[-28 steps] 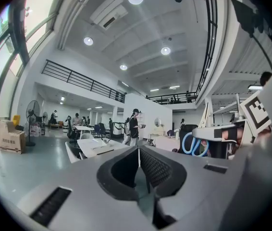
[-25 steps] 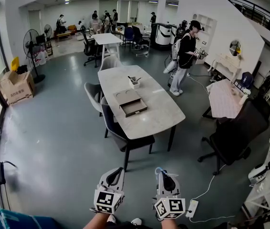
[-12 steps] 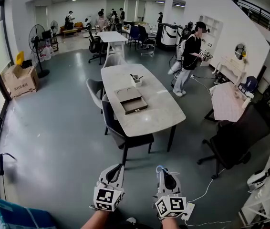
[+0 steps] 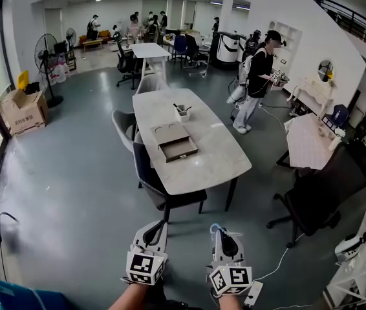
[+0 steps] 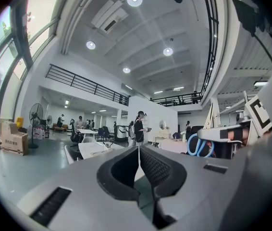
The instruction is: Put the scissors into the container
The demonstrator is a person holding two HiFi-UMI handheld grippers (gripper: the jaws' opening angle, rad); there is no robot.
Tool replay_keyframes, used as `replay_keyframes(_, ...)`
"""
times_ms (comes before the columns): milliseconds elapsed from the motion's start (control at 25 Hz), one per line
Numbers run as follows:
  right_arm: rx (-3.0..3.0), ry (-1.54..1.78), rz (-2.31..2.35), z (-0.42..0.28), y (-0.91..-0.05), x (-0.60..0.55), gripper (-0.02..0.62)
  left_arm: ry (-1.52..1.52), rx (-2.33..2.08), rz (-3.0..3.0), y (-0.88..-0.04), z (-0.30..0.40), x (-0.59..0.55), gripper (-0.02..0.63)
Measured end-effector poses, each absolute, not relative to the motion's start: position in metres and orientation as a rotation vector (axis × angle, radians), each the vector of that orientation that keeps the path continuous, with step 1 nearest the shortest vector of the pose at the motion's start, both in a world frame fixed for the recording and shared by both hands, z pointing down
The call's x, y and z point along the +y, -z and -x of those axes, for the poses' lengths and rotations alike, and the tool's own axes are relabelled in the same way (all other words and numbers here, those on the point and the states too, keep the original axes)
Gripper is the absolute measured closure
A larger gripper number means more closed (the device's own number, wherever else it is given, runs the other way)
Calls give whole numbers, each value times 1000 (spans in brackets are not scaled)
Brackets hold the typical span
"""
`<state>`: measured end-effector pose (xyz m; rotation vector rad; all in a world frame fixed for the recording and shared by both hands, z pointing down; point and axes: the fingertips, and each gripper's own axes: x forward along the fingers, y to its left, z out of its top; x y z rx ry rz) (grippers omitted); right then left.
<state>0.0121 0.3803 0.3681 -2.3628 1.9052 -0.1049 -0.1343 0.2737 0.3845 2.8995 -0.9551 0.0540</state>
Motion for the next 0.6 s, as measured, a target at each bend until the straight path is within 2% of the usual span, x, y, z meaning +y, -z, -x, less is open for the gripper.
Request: replay_keyframes(600,1897,130,2383,-71,-372,213,557,-106,-921,-2892,-391,75,106,586)
